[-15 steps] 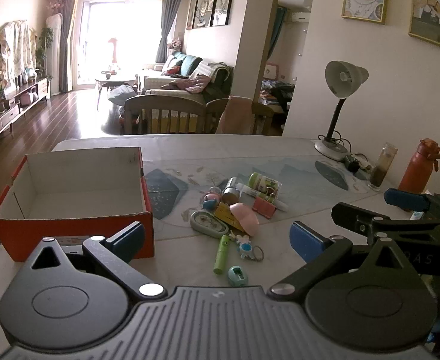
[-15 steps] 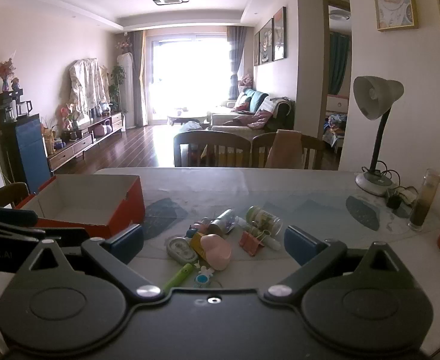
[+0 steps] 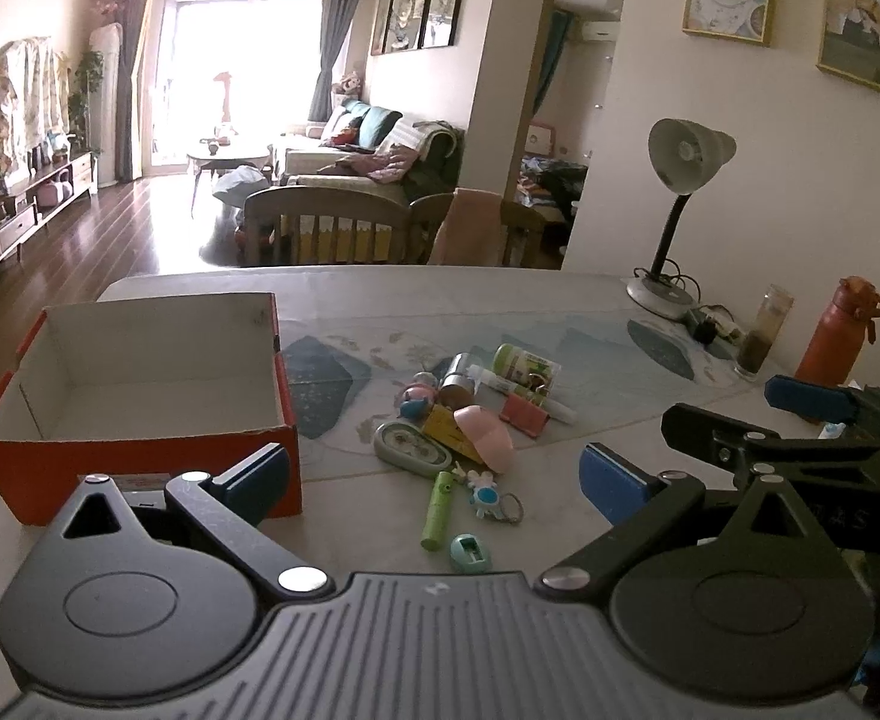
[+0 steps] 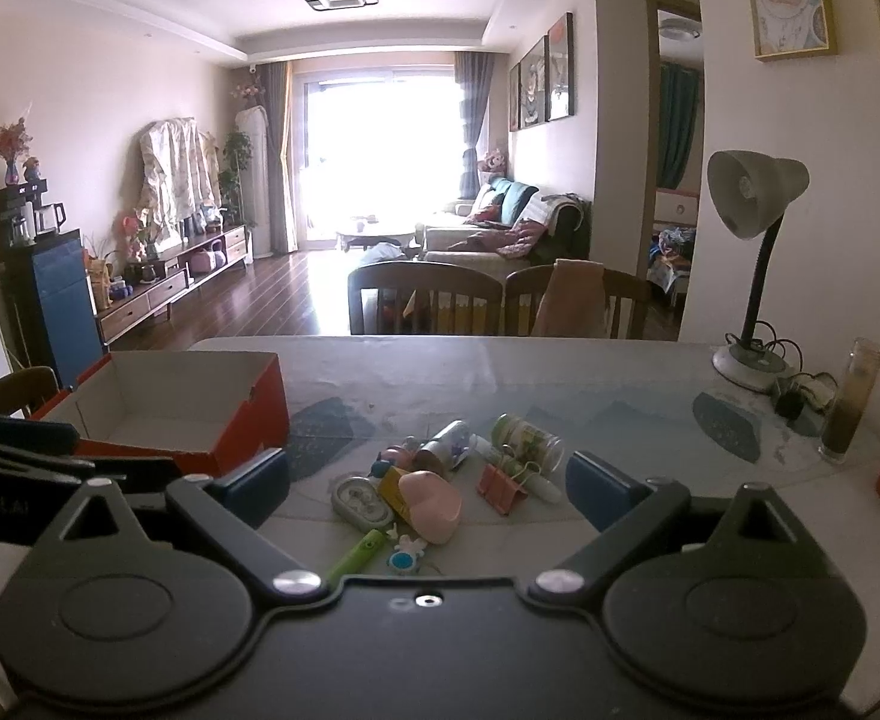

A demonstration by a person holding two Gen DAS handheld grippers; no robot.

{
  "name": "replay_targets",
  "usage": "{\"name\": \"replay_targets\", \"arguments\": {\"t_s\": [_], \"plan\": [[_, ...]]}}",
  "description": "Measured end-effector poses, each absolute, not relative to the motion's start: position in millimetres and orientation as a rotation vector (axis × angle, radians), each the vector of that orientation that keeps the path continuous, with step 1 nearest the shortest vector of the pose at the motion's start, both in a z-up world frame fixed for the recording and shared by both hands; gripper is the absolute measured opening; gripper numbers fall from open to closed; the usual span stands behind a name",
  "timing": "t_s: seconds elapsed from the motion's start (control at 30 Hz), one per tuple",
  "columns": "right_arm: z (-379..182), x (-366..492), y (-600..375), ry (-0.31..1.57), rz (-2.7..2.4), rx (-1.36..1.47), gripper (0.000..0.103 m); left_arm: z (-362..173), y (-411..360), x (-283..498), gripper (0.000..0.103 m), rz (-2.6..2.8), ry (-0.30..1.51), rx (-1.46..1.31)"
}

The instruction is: Organize rigid objects

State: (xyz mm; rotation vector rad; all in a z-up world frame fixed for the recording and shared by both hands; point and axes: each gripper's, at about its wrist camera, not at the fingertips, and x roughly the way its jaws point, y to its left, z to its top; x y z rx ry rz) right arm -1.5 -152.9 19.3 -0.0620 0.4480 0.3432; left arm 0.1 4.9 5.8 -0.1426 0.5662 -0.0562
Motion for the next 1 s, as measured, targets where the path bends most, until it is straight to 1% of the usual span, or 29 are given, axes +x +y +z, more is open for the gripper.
{"name": "replay_targets", "arguments": {"t_s": [0.47, 0.73, 0.8, 1.0], "plan": [[12.7, 15.8, -168.4, 0.477, 0.359, -0.054, 0.097, 1.8, 3.2, 16.2, 0.103, -0.069, 0.603, -0.179], [-8.8, 60.5, -189.4, 0.532, 0.368, -0.105, 0.096, -26.9, -4.3, 54.1, 0.103, -0.071, 0.689, -0.221], [-14.8, 76.5, -193.7, 0.546, 0.364, -0.115, 0.092, -34.0, -9.0, 63.9, 0.103, -0.056, 0.705, -0.209], [-36.1, 125.1, -202.8, 0.585, 0.386, -0.164, 0.086, -54.6, -23.7, 90.4, 0.102, -0.017, 0.740, -0.178]]}}
